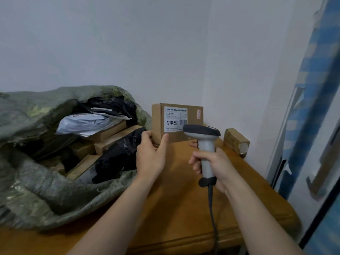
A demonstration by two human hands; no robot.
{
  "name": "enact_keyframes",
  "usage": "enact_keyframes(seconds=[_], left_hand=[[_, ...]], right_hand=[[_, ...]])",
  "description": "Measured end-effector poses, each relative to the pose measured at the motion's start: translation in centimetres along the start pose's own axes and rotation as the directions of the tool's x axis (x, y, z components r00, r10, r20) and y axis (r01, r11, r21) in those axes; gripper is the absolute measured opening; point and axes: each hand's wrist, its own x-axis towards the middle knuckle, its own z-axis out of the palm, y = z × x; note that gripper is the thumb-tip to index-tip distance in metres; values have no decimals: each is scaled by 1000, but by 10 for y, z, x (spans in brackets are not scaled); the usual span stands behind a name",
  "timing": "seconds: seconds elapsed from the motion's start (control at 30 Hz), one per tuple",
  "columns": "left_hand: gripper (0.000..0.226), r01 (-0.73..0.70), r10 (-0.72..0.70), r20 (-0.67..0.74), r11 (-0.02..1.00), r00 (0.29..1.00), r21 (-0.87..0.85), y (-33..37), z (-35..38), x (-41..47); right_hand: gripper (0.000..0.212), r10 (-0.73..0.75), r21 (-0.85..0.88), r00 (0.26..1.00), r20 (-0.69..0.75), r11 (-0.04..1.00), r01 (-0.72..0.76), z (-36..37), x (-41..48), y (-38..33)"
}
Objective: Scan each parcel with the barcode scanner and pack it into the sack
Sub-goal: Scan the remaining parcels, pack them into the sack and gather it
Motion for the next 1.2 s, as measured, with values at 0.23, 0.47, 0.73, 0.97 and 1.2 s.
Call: enact_keyframes(seconds=[0.23, 0.47, 0.73, 0.97, 1.2], left_hand=[[39, 225, -226, -134, 974, 965, -27, -5, -92, 39], [56, 414, -416, 25, 907, 909, 76, -14, -145, 45], [49, 436, -488, 200, 863, 850, 253, 1, -161, 49], [54, 541, -553, 61, 828, 831, 145, -14, -184, 73], [74, 416, -473, -6, 768, 881, 488, -25, -192, 84]], right_hand=[[29, 31, 109, 990, 135, 993, -46, 67, 26, 16], [25, 134, 215, 984, 118, 964, -157, 134, 53, 26], [50, 147, 336, 989, 17, 931, -144, 151, 73, 22], [46, 238, 352, 961, 139, 895, -273, 193, 85, 15], [38, 186, 347, 961, 206, 904, -249, 205, 90, 16]])
